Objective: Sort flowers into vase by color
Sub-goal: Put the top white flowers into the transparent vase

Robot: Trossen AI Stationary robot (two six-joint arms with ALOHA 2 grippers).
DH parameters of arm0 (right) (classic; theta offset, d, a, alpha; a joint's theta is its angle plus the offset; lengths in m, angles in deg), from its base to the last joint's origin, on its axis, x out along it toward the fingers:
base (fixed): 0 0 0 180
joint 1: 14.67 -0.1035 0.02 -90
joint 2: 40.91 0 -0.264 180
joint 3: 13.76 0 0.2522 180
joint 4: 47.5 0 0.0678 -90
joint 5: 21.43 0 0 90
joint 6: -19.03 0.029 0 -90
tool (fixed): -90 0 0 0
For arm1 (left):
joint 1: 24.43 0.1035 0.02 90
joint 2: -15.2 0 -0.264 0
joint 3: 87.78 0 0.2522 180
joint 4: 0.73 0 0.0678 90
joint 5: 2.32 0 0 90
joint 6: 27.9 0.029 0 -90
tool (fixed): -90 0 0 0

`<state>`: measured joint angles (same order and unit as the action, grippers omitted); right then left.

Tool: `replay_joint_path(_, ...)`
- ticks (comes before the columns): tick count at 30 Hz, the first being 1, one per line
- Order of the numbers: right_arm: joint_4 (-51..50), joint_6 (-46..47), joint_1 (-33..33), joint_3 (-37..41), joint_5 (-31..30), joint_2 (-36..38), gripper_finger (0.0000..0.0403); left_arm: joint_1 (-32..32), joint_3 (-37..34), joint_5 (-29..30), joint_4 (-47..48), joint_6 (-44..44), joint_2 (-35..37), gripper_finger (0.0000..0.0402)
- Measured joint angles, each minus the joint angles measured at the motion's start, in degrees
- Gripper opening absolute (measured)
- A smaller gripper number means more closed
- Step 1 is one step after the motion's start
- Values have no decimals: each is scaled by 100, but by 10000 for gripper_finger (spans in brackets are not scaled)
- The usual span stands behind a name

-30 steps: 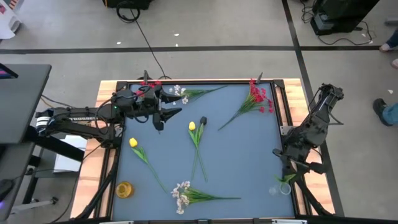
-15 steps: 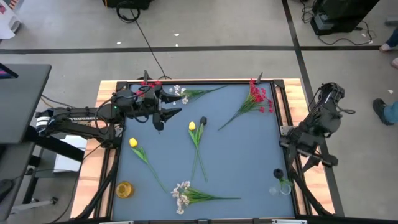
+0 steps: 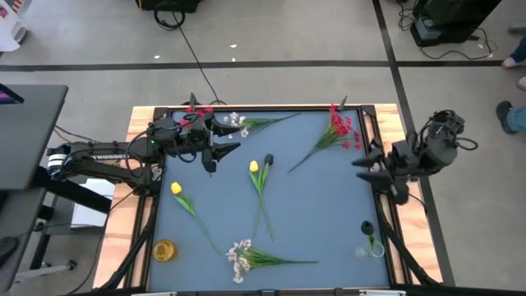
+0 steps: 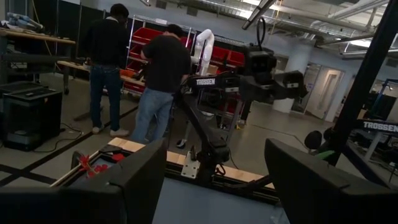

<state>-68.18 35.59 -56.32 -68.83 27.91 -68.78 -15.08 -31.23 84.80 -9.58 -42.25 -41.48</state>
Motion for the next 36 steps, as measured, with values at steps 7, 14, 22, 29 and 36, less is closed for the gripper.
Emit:
replay_joint_path(7, 315, 1008, 1172, -4, -272, -851, 187, 2, 0, 1, -1, 0, 0, 277)
replay_joint_path(14, 694, 1493, 2367, -2, 216, -1801, 187, 2, 0, 2, 0, -1, 0, 277)
replay_joint_path(22, 1268, 2361, 3878, -2, 2000, -3110, 178, 2, 0, 2, 0, 0, 0, 277)
replay_joint_path(29, 1382, 3212, 4532, 1, 2807, -4129, 169, 0, 0, 0, 2, -2, 0, 277)
replay_joint_path(36, 1469, 3060, 4983, -673, 3606, -5566, 166, 1, 0, 0, 7, 0, 2, 277)
